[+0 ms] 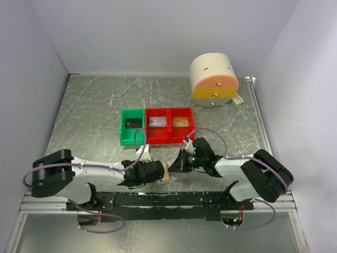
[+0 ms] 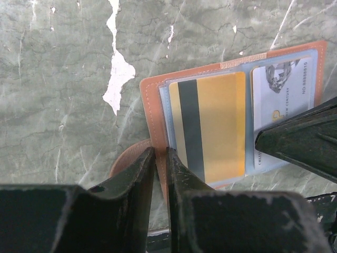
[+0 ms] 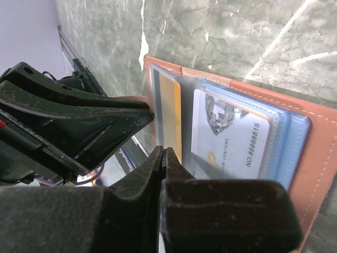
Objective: Take the credit cards out of the card holder
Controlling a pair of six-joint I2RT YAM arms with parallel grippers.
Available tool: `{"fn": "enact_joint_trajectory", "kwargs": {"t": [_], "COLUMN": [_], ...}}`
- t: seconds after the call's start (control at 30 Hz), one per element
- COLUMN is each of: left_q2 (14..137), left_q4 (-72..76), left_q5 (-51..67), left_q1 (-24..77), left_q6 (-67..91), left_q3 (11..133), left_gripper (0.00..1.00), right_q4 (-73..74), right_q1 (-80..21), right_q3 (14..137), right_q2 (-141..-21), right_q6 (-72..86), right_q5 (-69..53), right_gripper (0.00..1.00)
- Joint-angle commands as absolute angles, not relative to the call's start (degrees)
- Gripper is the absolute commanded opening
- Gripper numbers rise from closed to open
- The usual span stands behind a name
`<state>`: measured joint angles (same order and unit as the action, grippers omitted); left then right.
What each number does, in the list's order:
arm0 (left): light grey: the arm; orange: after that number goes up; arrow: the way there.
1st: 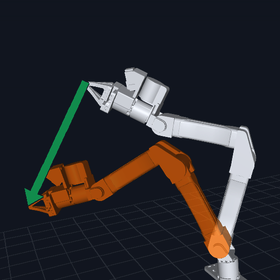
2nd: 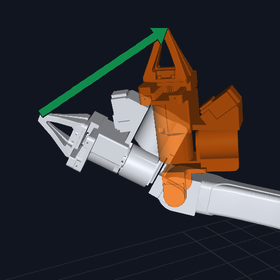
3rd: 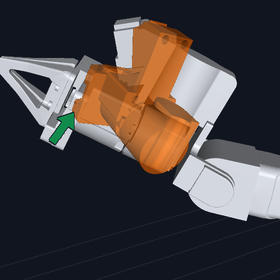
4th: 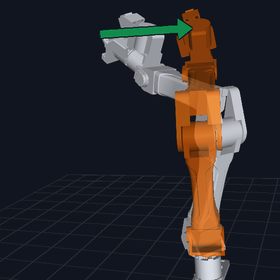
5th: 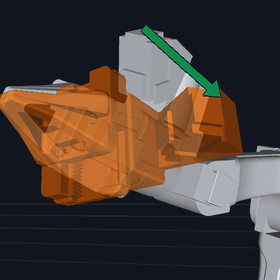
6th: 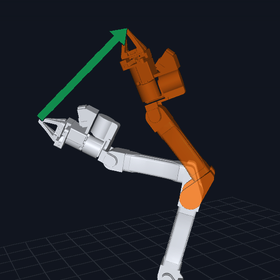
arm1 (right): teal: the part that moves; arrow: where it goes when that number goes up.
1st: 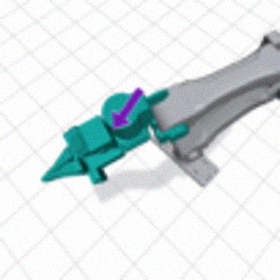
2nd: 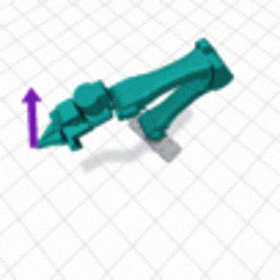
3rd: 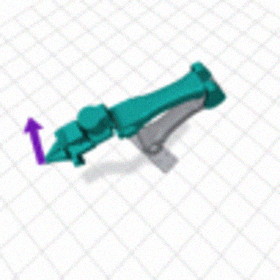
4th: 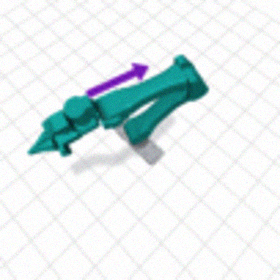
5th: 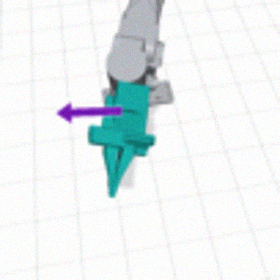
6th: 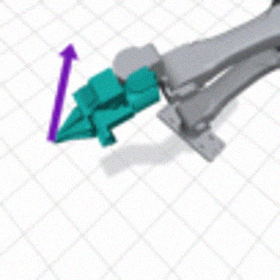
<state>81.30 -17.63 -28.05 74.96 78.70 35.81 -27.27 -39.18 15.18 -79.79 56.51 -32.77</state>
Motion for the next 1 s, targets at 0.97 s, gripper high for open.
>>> {"fn": "enact_joint_trajectory", "kwargs": {"t": [0.97], "left_q2": [70.0], "left_q4": [-7.5], "left_q5": [-24.9], "left_q1": [75.7], "left_q6": [76.2], "left_q3": [31.8], "left_gripper": [0.44], "right_q4": [-25.2], "right_q1": [-38.3], "right_q3": [16.1], "right_q2": [-79.6], "right_q6": [53.5], "right_q5": [-33.5], "right_gripper": [0.14]}}
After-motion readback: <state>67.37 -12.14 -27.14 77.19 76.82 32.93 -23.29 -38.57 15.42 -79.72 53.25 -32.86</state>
